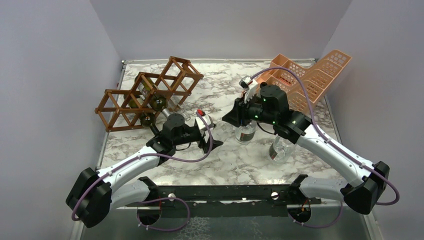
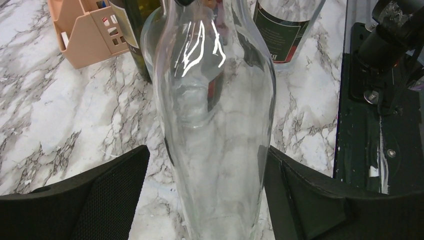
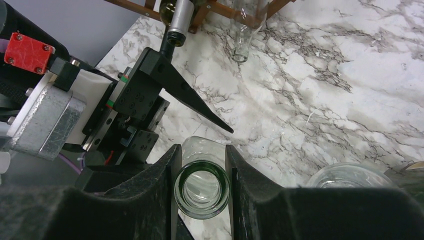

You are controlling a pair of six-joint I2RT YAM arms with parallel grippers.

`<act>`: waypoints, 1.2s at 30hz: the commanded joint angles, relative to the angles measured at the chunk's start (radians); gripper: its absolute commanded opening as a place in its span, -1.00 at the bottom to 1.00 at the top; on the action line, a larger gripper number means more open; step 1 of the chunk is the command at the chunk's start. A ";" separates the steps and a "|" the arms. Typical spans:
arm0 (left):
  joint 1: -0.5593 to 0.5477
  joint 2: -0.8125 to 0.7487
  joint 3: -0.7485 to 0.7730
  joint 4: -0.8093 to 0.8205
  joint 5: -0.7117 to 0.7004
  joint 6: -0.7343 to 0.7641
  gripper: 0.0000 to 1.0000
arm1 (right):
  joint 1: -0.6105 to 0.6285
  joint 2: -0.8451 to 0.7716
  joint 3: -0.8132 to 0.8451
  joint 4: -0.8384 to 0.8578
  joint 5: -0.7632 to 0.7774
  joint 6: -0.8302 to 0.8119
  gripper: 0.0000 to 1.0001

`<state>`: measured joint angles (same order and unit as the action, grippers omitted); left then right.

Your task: Put the wine bottle on the wine rack

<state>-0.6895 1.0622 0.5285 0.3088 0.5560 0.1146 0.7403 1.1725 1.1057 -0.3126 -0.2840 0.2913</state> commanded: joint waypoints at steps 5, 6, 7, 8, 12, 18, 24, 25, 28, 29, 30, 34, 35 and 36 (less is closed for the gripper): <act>-0.002 0.016 -0.010 0.051 0.054 0.032 0.54 | -0.001 -0.056 0.052 0.110 -0.039 0.034 -0.98; -0.002 0.017 -0.011 0.053 0.058 0.031 0.51 | -0.001 -0.060 0.049 0.111 -0.042 0.036 -0.98; -0.003 0.019 -0.012 0.053 0.065 0.031 0.46 | -0.001 -0.063 0.047 0.110 -0.046 0.038 -0.98; -0.002 0.020 -0.012 0.053 0.072 0.032 0.41 | -0.002 -0.067 0.044 0.110 -0.051 0.042 -0.98; -0.002 0.019 -0.008 0.052 0.091 0.040 0.09 | -0.001 -0.085 0.034 0.111 -0.080 0.052 -0.98; -0.002 -0.015 0.026 0.011 0.059 0.116 -1.00 | -0.001 -0.104 0.029 0.023 -0.107 0.030 -0.57; -0.003 -0.032 0.154 -0.218 0.011 0.488 -1.00 | -0.001 -0.117 0.089 -0.134 -0.016 -0.049 0.19; -0.002 -0.031 0.167 -0.244 0.008 0.577 -1.00 | -0.001 -0.118 0.103 -0.153 -0.006 -0.061 0.28; -0.002 -0.027 0.189 -0.313 -0.009 0.848 -1.00 | -0.002 -0.113 0.148 -0.200 0.020 -0.094 0.45; -0.004 -0.024 0.195 -0.316 -0.035 0.898 -1.00 | -0.002 -0.110 0.160 -0.212 0.024 -0.104 0.48; -0.004 -0.022 0.202 -0.317 -0.056 0.934 -1.00 | -0.001 -0.105 0.169 -0.224 0.024 -0.113 0.50; -0.005 -0.032 0.202 -0.318 -0.087 1.102 -1.00 | -0.001 -0.058 0.193 -0.275 -0.007 -0.154 0.54; -0.007 -0.036 0.198 -0.313 -0.089 1.138 -1.00 | -0.001 -0.044 0.196 -0.284 -0.020 -0.160 0.55; -0.009 -0.039 0.195 -0.308 -0.093 1.168 -1.00 | -0.001 -0.027 0.198 -0.291 -0.037 -0.163 0.56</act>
<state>-0.6914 1.0561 0.6895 -0.0257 0.4988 1.0199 0.7376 1.0908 1.2778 -0.5179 -0.2897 0.1806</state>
